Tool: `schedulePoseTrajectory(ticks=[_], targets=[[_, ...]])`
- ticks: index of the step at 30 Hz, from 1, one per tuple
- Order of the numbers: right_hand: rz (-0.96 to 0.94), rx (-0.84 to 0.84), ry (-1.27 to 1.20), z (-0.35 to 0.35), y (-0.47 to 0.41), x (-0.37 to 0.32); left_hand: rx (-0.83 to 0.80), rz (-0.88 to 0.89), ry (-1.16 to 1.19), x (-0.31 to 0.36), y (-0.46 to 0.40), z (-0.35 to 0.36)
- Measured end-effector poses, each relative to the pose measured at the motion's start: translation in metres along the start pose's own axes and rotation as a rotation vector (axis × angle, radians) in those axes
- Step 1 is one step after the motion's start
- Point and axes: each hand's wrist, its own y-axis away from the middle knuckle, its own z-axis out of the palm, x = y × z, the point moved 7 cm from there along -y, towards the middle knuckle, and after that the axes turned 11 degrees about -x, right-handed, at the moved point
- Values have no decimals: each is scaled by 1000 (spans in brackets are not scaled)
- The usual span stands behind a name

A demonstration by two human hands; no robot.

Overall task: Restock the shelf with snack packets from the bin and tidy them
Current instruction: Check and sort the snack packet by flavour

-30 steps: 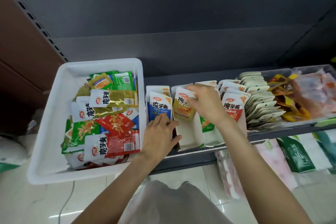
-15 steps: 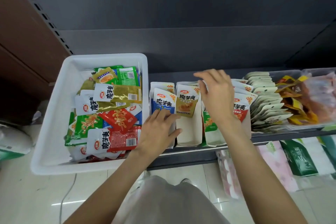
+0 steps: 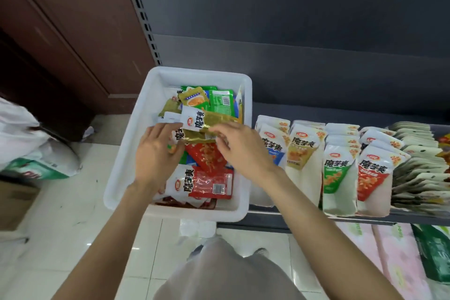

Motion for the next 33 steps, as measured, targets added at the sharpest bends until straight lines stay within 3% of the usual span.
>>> schedulePoseTrajectory(ticks=[4, 7, 11, 13, 15, 17, 19, 21, 24, 29, 33], targets=[[135, -206, 224, 54, -61, 12, -245, -33, -68, -17, -11, 21], [271, -294, 309, 77, -76, 34, -289, -61, -93, -21, -11, 27], [181, -216, 430, 79, -68, 23, -267, -51, -73, -25, -11, 29], [91, -54, 448, 57, -62, 10, -261, -71, -21, -26, -11, 28], [156, 272, 295, 15, -48, 7, -222, -134, 155, -25, -13, 18], [328, 517, -177, -16, -23, 25, -188, -232, 459, -21, -13, 5], [383, 502, -746, -16, -9, 33, -244, -305, 826, -8, -12, 0], [382, 461, -1025, -13, 3, 29, -377, -314, 1100, 14, -8, 0], [364, 474, -1098, -17, 22, 25, -477, -244, 1210, 44, -1, -6], [327, 549, -1176, -32, 62, 40, -559, -40, 1069, 88, 3, -2], [325, 543, -894, -71, 115, 64, -593, 142, 883, 134, 5, 14]])
